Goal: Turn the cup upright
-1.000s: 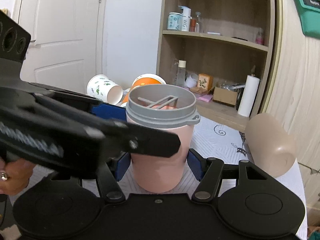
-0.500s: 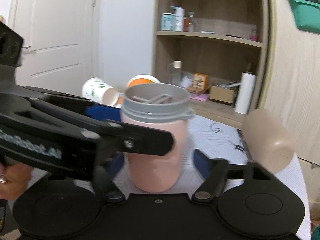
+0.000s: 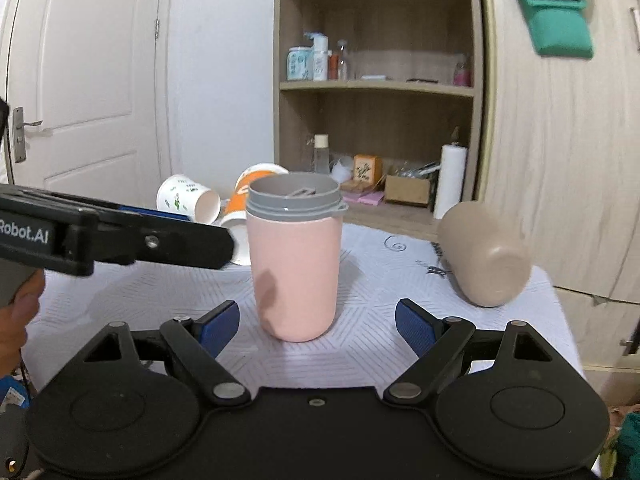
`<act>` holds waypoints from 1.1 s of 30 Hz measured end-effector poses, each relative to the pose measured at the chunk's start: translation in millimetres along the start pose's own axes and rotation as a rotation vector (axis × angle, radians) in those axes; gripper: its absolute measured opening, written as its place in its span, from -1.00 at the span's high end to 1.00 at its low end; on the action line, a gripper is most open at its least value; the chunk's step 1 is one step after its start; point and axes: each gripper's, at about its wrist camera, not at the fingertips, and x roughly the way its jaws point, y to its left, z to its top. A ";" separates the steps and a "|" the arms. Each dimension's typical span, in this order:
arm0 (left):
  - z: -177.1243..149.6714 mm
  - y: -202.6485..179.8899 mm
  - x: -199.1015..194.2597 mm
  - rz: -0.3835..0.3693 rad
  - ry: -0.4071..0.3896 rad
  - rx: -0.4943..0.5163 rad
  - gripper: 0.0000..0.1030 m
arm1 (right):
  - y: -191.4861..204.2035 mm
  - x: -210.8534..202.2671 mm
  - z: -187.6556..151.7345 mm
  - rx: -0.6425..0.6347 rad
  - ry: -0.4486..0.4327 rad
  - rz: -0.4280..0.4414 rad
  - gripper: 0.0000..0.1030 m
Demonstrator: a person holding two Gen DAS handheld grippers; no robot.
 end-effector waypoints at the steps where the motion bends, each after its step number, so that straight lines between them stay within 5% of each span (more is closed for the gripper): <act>1: -0.2 -0.7 -6.8 0.014 -0.007 -0.006 -0.43 | 2.2 -6.6 0.8 -0.005 -0.007 -0.009 -0.72; 11: -8.4 -14.1 -66.7 0.201 -0.071 0.030 -0.44 | 31.1 -74.6 9.2 0.001 -0.117 -0.103 -0.72; 21: -18.5 -18.6 -105.0 0.286 -0.116 0.023 -0.55 | 56.8 -107.8 4.1 0.011 -0.161 -0.251 -0.74; 33: -21.3 -20.8 -116.7 0.342 -0.111 0.038 -0.86 | 71.1 -120.1 7.3 0.040 -0.175 -0.301 -0.75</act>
